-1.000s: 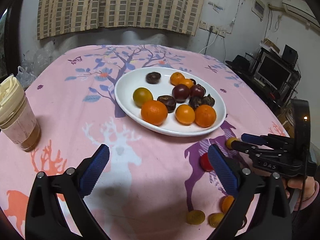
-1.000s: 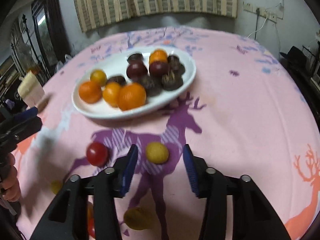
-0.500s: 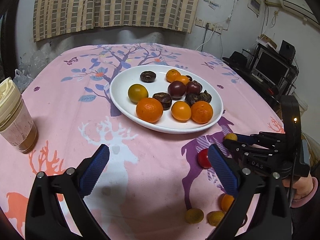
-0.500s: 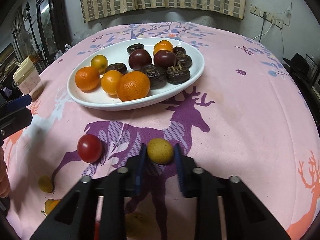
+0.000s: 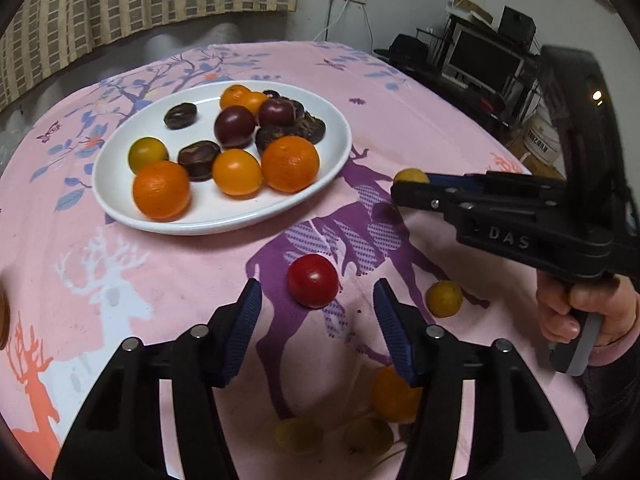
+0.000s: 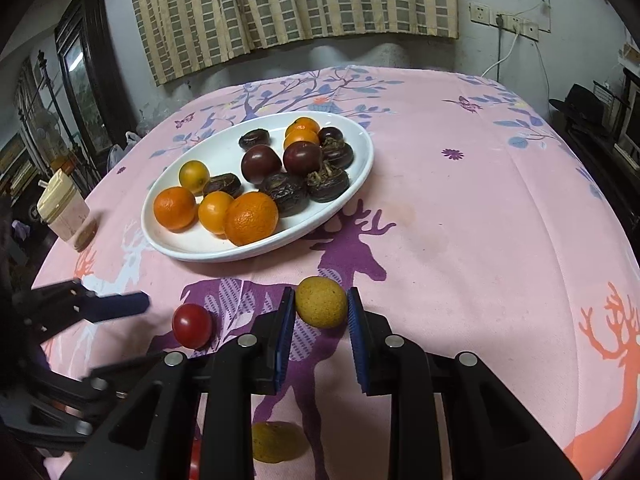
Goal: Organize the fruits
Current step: 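Carry a yellow lemon with right tool while left tool carries a red tomato onto the plate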
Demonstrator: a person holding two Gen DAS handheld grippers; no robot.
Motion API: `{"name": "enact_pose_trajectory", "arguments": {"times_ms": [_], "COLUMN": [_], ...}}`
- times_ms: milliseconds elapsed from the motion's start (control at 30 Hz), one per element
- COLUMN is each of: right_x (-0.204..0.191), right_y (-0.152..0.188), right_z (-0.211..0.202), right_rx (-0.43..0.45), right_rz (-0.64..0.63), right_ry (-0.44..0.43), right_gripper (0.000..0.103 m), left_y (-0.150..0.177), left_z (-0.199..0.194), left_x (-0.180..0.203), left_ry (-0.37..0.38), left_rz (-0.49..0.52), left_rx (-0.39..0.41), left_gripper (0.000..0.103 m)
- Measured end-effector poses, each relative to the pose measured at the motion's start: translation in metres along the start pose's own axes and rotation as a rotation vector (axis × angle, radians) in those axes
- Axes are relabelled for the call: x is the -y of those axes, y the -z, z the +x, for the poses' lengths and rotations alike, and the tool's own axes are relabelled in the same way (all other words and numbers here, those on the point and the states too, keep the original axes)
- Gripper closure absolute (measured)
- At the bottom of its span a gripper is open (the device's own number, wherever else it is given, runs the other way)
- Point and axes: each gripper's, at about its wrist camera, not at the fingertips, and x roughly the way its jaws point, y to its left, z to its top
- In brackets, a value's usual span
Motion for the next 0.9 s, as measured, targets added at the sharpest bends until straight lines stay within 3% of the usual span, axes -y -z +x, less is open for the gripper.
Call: {"name": "enact_pose_trajectory", "arguments": {"times_ms": [233, 367, 500, 700, 800, 900], "right_x": [0.002, 0.005, 0.004, 0.001, -0.004, -0.012], "right_y": [-0.001, -0.001, -0.001, -0.002, -0.014, -0.036], "right_z": [-0.005, -0.007, -0.008, -0.02, -0.03, -0.028], "right_rx": [0.015, 0.017, 0.018, 0.046, 0.111, 0.168], "right_rz": [0.011, 0.025, 0.027, 0.056, 0.061, 0.045], "right_ry": [-0.008, -0.006, -0.014, -0.069, -0.096, -0.091], "right_gripper": [0.076, 0.076, 0.076, 0.076, 0.077, 0.077], "left_y": [-0.01, -0.009, -0.005, -0.014, -0.039, -0.074], "left_z": [0.021, 0.03, 0.026, -0.014, -0.032, -0.029], "left_x": [0.0, -0.001, 0.001, -0.007, -0.02, -0.041], "left_ry": [-0.02, -0.027, -0.036, -0.004, -0.041, -0.071], "left_rz": [-0.014, -0.013, -0.006, -0.027, -0.022, -0.041], "left_rx": [-0.051, -0.08, -0.062, 0.057, 0.123, 0.14], "left_gripper": [0.051, 0.071, 0.074, 0.074, 0.074, 0.074]}}
